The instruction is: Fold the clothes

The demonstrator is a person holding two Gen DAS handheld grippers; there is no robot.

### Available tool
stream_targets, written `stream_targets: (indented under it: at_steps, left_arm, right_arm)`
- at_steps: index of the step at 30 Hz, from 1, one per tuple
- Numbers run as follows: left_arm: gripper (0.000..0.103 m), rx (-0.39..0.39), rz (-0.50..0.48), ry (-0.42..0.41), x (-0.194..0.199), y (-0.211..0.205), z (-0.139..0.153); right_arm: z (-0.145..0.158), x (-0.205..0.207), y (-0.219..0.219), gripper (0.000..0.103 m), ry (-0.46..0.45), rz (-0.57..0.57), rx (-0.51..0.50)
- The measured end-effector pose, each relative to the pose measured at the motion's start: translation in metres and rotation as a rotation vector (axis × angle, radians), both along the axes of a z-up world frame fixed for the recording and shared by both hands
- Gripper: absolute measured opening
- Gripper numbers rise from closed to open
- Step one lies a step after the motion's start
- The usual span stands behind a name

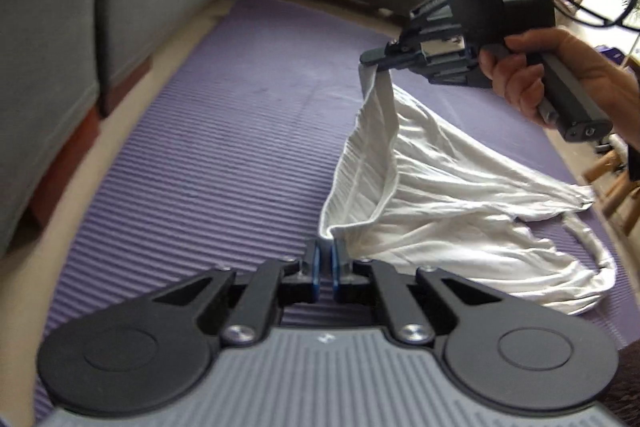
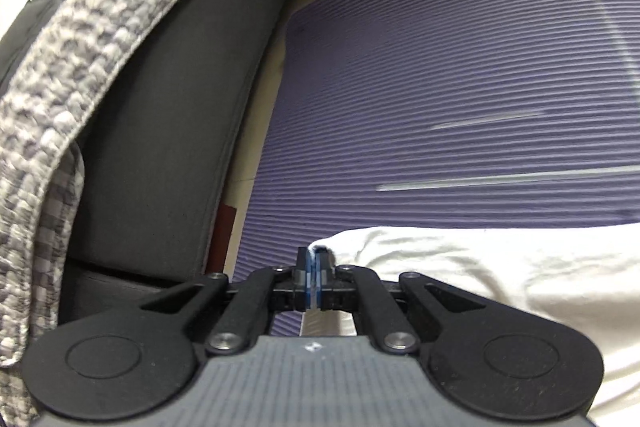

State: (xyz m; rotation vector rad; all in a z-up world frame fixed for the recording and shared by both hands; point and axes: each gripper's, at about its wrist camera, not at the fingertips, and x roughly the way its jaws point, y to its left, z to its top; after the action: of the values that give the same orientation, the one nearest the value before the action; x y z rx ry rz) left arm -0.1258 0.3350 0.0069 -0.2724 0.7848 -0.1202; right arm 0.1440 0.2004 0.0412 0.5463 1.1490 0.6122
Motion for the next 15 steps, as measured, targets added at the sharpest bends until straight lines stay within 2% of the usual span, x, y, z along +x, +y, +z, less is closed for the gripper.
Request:
stream_targets:
  at_steps: [6, 9, 12, 13, 14, 15]
  left_arm:
    - [0.005, -0.006, 0.059, 0.041, 0.009, 0.013, -0.013]
    - [0.005, 0.017, 0.069, 0.061, 0.015, 0.013, -0.02]
    - [0.007, 0.009, 0.077, 0.067, 0.017, 0.011, -0.021]
    - [0.011, 0.007, 0.074, 0.075, 0.018, 0.009, -0.02]
    - [0.012, 0.01, 0.068, 0.087, 0.019, 0.007, -0.019]
    - [0.018, 0.018, 0.064, 0.095, 0.02, 0.006, -0.017]
  right_arm:
    - [-0.018, 0.005, 0.028, 0.001, 0.007, 0.022, -0.04]
    - [-0.026, 0.006, 0.033, 0.001, 0.006, 0.027, -0.073]
    - [-0.033, 0.006, 0.033, 0.015, 0.018, 0.028, -0.085]
    - [-0.032, 0.005, 0.031, 0.026, 0.023, 0.026, -0.076]
    - [-0.031, 0.004, 0.028, 0.03, 0.028, 0.025, -0.066]
    - [-0.028, 0.003, 0.027, 0.03, 0.023, 0.026, -0.059]
